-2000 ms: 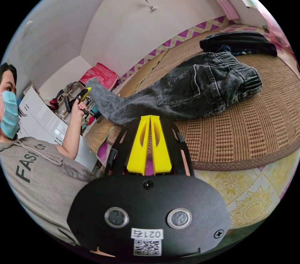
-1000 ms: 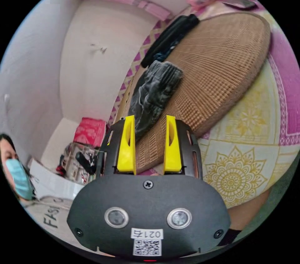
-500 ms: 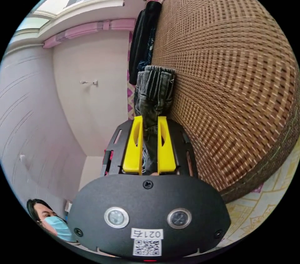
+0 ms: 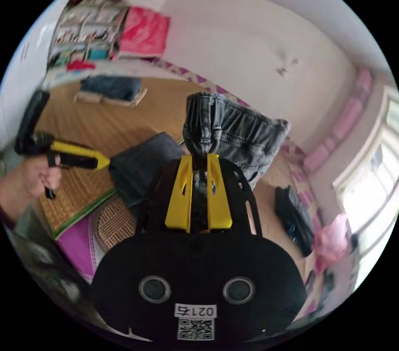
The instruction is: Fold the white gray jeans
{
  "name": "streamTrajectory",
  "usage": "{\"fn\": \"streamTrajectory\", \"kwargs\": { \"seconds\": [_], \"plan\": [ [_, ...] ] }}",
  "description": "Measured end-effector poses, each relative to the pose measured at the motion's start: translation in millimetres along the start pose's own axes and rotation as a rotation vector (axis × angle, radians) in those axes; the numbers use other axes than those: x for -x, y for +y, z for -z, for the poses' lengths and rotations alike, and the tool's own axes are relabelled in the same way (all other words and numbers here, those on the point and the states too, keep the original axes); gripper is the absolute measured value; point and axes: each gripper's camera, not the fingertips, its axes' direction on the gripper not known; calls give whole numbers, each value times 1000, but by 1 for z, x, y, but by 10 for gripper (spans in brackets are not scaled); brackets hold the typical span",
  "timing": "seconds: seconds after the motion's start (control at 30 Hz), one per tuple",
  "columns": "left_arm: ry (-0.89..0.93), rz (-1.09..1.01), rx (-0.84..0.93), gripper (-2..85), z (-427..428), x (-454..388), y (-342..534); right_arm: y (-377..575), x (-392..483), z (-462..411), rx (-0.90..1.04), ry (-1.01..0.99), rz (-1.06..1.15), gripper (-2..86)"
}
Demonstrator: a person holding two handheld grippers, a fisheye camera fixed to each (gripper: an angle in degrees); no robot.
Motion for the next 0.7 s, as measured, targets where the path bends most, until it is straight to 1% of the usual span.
{"fn": "streamTrajectory", "kwargs": {
  "seconds": [0.03,0.07,0.1,0.13,0.23,0.3,0.33,0.4,0.43,0.47,0.53,0.6,0.63,0.7],
  "plan": [
    [-15,11,0,-10,5,13,14,-6,26,-16,31,-6,53,59],
    [-29,27,6,-10,9,26,28,-11,69,-48,104,-39,136,59],
    [-33,36,10,-10,11,33,36,-11,96,-70,159,-71,162,59],
    [-33,52,11,-10,18,47,49,-11,102,-72,152,-69,154,59],
    [-38,73,-10,-10,35,75,79,-20,108,-53,52,12,81,58],
    [-10,80,-31,-10,40,87,91,-27,125,-54,13,42,86,58],
    [19,78,-52,-10,39,91,95,-28,133,-60,21,35,103,58],
    [99,71,-104,-10,34,96,97,-16,172,-107,111,-21,192,60],
    [163,64,-129,-10,26,97,95,-10,179,-115,105,-5,198,60],
    [229,61,-139,-9,13,99,90,0,184,-114,46,27,207,62],
    [313,38,-139,-9,-13,97,80,4,172,-115,51,-69,175,65],
    [329,18,-84,-9,-54,96,68,13,136,-120,51,-322,62,66],
    [279,15,-20,-9,-87,99,63,17,126,-123,54,-381,36,68],
    [84,46,133,-9,-145,118,63,38,88,-134,53,-541,-53,69]
  ]
}}
